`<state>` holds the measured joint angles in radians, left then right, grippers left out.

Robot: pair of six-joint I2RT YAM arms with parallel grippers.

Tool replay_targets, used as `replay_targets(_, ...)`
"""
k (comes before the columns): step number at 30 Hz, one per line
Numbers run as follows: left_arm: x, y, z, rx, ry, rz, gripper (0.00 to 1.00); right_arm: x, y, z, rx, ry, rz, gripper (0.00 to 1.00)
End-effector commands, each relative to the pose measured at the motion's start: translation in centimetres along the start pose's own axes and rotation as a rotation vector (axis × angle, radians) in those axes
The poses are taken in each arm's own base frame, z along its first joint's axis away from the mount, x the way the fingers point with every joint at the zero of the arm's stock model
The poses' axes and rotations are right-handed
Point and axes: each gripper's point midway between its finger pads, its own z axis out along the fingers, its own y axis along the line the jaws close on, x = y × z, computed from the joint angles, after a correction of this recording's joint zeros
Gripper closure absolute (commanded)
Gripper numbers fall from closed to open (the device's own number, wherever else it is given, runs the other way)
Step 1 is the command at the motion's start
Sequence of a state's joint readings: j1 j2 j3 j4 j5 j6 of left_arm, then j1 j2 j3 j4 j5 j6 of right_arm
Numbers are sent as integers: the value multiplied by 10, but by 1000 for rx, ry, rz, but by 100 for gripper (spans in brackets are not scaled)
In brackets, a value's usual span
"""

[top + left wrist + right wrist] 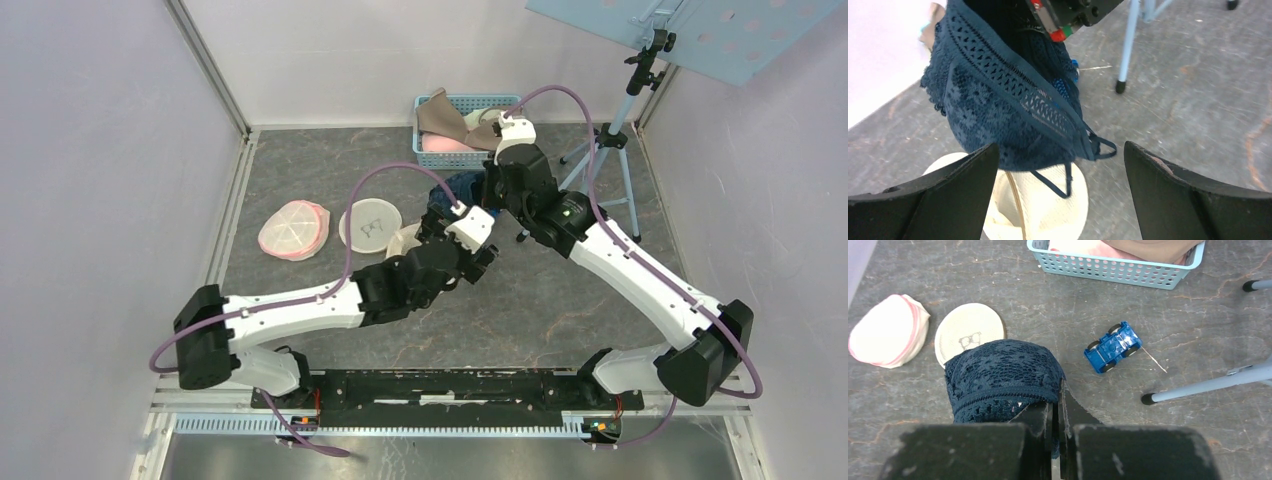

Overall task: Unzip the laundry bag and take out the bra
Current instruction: Adjust the bra.

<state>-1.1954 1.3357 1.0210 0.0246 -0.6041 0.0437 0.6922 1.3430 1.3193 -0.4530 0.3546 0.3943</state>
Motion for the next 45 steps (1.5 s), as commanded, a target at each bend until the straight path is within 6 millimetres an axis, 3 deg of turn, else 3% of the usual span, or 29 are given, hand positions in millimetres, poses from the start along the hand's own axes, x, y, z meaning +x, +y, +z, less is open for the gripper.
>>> replay_targets(1,-39,19,14,-169,-129,7,0,-31,16,-11,-52,-60,111,100)
replay_targets(6,-30,27,24,-259,-127,56,0,-34,19,-17,-81,-63,141,100)
replay_targets(7,-21,47,28,-356,-111,103,0,-33,18,-20,-82,-65,139,100)
replay_targets(9,-18,62,30,-394,-102,117,5,-32,16,-22,-82,-66,129,100)
replay_targets(20,-5,116,8,-440,-76,177,22,-39,-11,-30,-12,-112,75,100)
replay_targets(23,0,132,6,-439,-63,181,33,-40,-15,-32,-7,-122,39,100)
replay_targets(27,2,137,7,-361,-60,188,50,-39,-17,-32,-16,-130,-48,100)
replay_targets(28,1,137,7,-337,-68,190,58,-37,-16,-32,-26,-128,-76,100)
replay_targets(30,-1,139,8,-306,-78,202,84,-32,-13,-31,-57,-130,-139,100)
replay_targets(32,-3,140,10,-275,-87,212,97,-30,-7,-29,-114,-159,-243,100)
replay_targets(36,-14,141,10,-183,-141,244,98,-27,-12,-24,-134,-250,-535,100)
replay_targets(41,-34,151,15,-101,-256,395,98,-54,-1,-42,-159,-543,-978,100)
replay_targets(45,-53,168,29,-98,-353,532,98,-68,0,-50,-49,-732,-1295,100)
